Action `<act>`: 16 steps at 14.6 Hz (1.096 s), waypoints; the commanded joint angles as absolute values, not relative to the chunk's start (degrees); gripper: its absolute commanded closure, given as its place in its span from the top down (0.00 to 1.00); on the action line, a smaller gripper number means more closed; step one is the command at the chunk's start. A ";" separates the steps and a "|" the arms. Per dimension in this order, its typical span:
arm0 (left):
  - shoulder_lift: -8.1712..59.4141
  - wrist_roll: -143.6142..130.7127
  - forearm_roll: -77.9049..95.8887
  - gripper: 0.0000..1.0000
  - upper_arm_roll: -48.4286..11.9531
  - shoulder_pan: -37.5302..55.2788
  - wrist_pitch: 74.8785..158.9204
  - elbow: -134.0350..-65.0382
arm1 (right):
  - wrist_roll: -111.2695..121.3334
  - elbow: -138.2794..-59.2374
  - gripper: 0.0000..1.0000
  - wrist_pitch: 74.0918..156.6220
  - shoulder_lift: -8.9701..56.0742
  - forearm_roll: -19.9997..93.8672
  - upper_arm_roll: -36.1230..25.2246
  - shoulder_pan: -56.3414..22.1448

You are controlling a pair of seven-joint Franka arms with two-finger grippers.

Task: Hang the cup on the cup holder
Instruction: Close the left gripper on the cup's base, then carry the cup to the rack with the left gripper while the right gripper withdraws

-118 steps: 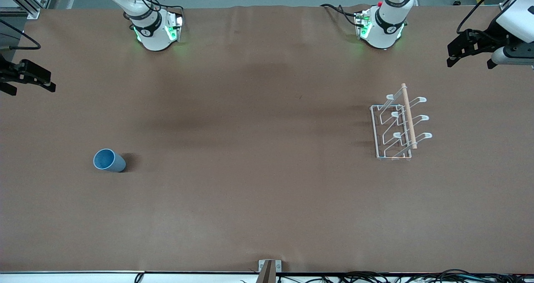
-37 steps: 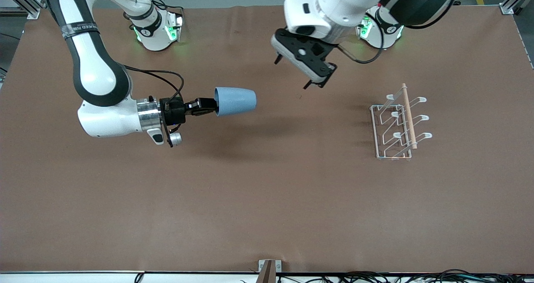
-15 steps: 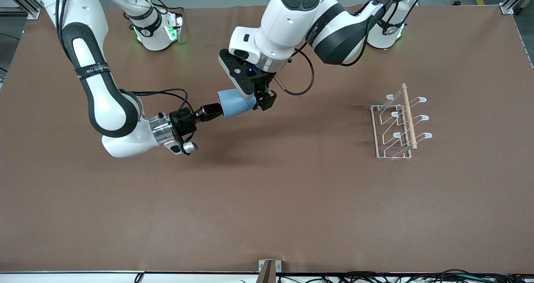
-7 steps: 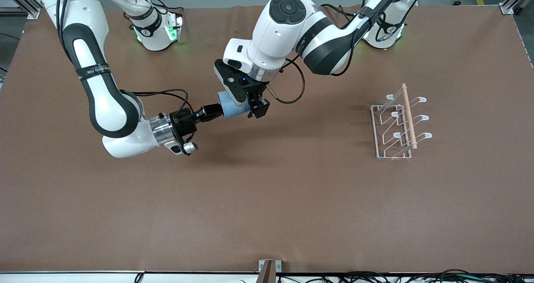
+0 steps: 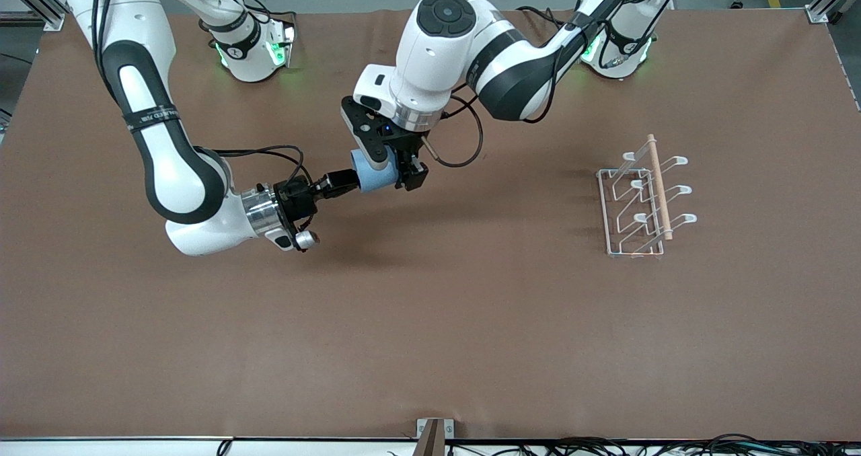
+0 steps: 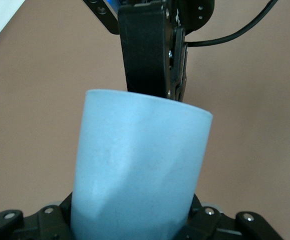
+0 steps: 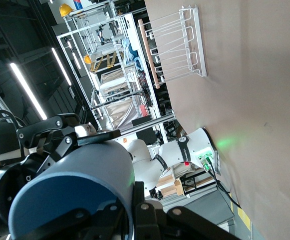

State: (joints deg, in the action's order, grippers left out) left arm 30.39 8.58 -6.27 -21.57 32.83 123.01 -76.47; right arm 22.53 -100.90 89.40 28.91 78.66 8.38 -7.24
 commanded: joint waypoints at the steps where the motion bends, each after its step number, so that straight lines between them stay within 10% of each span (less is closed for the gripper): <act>1: 31.12 8.52 -10.10 0.23 -21.36 32.87 122.79 -75.15 | 21.37 -100.46 0.14 87.98 28.83 79.80 8.61 -7.29; 2: 30.85 8.53 -10.54 0.23 -21.36 32.61 122.52 -75.15 | 21.62 -100.46 0.99 87.98 28.74 79.80 8.61 -7.29; 8: 28.48 8.53 -12.83 0.23 -19.79 30.86 108.14 -75.15 | 22.06 -100.46 1.00 88.85 28.74 78.49 8.09 -6.94; 16: 24.79 17.04 -30.82 0.23 -19.07 26.02 77.46 -75.32 | 21.71 -101.08 1.00 107.22 23.39 44.26 3.08 -5.45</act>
State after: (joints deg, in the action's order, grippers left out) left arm 25.67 14.32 -26.91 -19.13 26.81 82.19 -74.90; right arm 22.59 -99.78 104.99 27.41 52.47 4.03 -5.59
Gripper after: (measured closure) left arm 0.247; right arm 0.000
